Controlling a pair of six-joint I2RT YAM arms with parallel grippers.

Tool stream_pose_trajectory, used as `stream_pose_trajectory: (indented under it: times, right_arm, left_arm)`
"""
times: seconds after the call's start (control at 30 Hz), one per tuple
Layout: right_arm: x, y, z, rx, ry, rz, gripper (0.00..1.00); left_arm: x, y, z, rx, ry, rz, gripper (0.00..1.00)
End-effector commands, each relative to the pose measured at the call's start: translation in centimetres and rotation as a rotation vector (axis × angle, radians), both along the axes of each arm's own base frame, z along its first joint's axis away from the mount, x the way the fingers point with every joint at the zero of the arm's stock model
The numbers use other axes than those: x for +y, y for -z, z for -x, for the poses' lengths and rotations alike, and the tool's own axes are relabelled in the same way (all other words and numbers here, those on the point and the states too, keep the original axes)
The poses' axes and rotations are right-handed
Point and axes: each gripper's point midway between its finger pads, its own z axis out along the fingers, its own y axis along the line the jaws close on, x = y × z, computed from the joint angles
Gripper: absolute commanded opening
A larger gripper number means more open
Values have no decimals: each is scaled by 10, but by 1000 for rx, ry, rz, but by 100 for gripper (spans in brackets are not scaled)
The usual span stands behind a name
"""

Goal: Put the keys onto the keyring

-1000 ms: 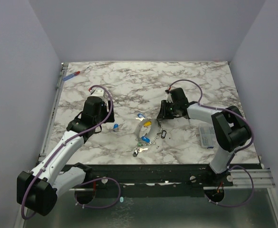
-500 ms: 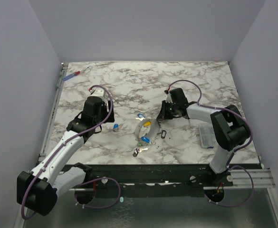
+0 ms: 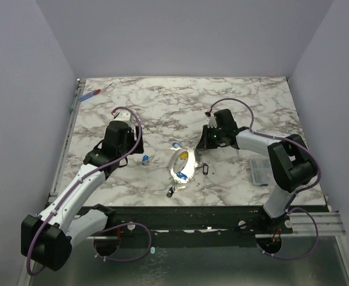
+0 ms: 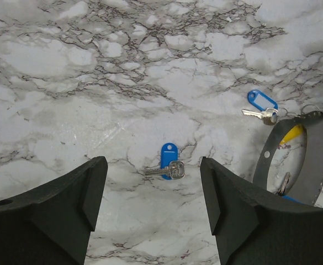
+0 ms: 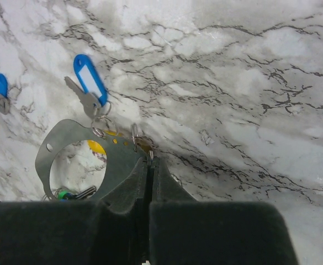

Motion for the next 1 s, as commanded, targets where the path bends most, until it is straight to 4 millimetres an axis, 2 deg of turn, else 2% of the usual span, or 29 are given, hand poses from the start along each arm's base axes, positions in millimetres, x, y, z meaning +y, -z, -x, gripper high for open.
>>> stream_pose_trajectory:
  times: [0.0, 0.37, 0.57, 0.97]
  right_arm:
    - [3, -28, 3, -64, -57, -45, 1]
    - [0, -72, 7, -195, -113, -51, 1]
    - [-2, -109, 11, -282, -146, -33, 1]
    - [-9, -188, 22, -464, -202, 156, 1]
  left_arm:
    - [-4, -8, -1, -34, 22, 15, 75]
    - [-4, -12, 0, -48, 26, 22, 75]
    - [-5, -15, 1, -60, 31, 28, 75]
    - [-6, -20, 2, -78, 40, 39, 74]
